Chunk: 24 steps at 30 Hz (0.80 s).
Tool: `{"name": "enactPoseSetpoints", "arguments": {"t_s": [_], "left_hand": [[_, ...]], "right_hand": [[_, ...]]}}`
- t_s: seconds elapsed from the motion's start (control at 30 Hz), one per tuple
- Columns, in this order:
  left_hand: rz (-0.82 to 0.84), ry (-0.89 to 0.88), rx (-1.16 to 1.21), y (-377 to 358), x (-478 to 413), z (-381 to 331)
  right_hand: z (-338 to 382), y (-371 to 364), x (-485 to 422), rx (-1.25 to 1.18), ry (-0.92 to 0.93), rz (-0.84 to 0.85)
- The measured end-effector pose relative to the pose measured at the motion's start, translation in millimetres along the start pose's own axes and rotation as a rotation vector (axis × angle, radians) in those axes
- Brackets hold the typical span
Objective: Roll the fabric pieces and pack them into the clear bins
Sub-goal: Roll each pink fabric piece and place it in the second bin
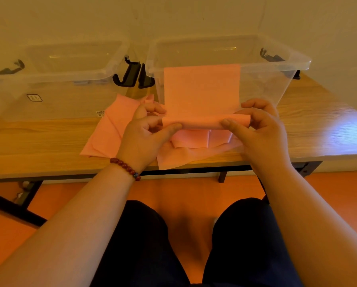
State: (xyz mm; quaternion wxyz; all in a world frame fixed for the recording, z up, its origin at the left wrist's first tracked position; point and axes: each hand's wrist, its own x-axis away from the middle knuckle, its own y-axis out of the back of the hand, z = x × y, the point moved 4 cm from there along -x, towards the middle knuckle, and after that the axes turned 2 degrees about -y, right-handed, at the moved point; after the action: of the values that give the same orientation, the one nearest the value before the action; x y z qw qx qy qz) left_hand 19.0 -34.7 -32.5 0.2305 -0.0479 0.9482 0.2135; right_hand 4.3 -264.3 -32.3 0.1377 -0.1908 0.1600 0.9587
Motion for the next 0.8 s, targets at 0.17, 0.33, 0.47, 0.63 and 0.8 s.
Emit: {"name": "enactPoseSetpoints", "arguments": {"t_s": [0.17,0.33,0.47,0.63,0.8], "left_hand": [[-0.002,0.049,0.13,1.9,0.9,0.9],[0.04,0.139,0.244,-3.3,1.4,-0.4],[0.053,0.148,0.28,-5.6,-0.1,0.8],[0.053,0.112,0.227,-2.9,-0.5,1.6],[0.096,0.126,0.277,-3.5,-0.8,0.4]], "right_hand": [[5.0,-4.1,3.1,-0.2,-0.083,0.072],[2.2,-2.2,-1.5,-0.203,-0.154,0.209],[-0.7,-3.4,-2.9,-0.19,-0.175,0.227],[1.8,-5.6,-5.2,-0.217,-0.192,0.197],[2.9,-7.5,-5.8,-0.309,-0.238,0.187]]}}
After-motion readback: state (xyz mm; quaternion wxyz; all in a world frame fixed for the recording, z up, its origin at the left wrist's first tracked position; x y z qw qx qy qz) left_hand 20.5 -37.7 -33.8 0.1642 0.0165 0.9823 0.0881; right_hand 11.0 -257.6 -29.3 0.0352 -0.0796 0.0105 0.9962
